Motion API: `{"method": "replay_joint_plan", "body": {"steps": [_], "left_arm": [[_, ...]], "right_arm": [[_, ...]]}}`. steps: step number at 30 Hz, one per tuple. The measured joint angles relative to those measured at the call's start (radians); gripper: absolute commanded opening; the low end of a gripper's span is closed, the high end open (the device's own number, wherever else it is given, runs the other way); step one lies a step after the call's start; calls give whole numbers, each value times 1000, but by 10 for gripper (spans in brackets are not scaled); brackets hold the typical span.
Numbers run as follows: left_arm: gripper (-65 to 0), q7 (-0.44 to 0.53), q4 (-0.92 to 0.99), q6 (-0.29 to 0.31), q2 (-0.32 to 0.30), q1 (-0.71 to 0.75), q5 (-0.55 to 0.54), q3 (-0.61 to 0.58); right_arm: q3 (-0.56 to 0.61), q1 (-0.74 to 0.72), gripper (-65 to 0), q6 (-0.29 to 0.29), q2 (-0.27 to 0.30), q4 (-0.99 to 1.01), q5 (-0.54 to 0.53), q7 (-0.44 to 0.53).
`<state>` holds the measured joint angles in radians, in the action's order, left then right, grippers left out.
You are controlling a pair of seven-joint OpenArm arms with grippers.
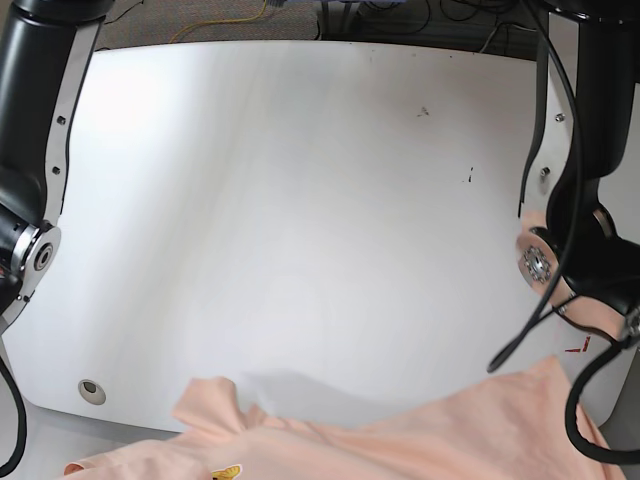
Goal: Layout the t-shirt on the table in an organized manner, then fold the t-shirt properly
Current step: 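Lift the held shirt edge with both grippers and swing it forward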
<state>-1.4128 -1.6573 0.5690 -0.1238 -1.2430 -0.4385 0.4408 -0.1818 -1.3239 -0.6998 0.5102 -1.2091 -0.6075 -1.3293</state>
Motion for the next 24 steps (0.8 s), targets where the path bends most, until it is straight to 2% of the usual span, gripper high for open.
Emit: {"method": "replay_joint_plan", "body": {"steps": [12, 15, 19, 24], "left_arm": [[-650, -6, 230, 3, -21, -212, 16, -6], [-650, 27, 272, 4, -31, -253, 16, -5], [-650, 66, 293, 4, -38, -273, 20, -3], [-650, 67, 297, 4, -37, -267, 24, -3]], "right_arm": [[0, -5, -650, 0, -17, 2, 1, -9], [3, -16, -650, 0, -30, 2, 6, -11], [8, -36, -650, 0, -43, 2, 8, -9], [13, -61, -650, 0, -39, 2, 11, -10]]}}
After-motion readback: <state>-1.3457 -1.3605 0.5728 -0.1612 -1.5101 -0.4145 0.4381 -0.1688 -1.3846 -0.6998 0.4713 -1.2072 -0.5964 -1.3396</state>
